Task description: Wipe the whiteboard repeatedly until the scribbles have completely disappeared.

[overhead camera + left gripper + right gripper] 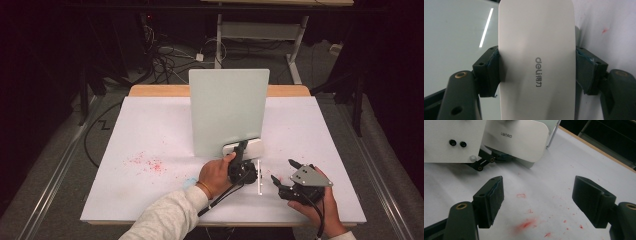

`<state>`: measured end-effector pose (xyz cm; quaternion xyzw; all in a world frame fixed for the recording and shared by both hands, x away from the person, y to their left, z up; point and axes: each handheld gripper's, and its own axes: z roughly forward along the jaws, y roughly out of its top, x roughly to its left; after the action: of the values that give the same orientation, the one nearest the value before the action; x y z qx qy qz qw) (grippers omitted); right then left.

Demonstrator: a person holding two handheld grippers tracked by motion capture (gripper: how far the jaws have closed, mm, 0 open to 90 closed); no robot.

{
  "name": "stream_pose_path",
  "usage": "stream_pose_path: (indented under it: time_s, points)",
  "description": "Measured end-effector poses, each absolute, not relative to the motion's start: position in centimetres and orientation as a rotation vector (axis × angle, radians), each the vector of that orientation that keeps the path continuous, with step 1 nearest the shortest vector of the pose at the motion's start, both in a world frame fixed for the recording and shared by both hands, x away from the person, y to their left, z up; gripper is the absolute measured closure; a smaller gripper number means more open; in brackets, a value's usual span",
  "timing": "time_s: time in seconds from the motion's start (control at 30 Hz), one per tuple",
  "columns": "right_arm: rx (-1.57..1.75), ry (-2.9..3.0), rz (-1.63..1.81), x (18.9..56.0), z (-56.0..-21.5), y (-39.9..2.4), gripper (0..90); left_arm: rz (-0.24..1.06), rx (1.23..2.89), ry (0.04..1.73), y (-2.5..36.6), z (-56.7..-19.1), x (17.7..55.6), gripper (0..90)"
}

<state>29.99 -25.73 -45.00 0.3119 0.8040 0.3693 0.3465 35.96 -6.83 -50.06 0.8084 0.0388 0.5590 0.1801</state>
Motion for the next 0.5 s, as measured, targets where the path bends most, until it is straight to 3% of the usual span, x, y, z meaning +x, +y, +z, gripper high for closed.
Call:
stream_pose_path:
  time_s: [0.5]
  points:
    - [0.813, 2.078, 0.969, 29.94, -44.92, -25.94, 26.1, 1.515, 2.298, 0.069, -7.75, -49.77, 35.91, 29.0]
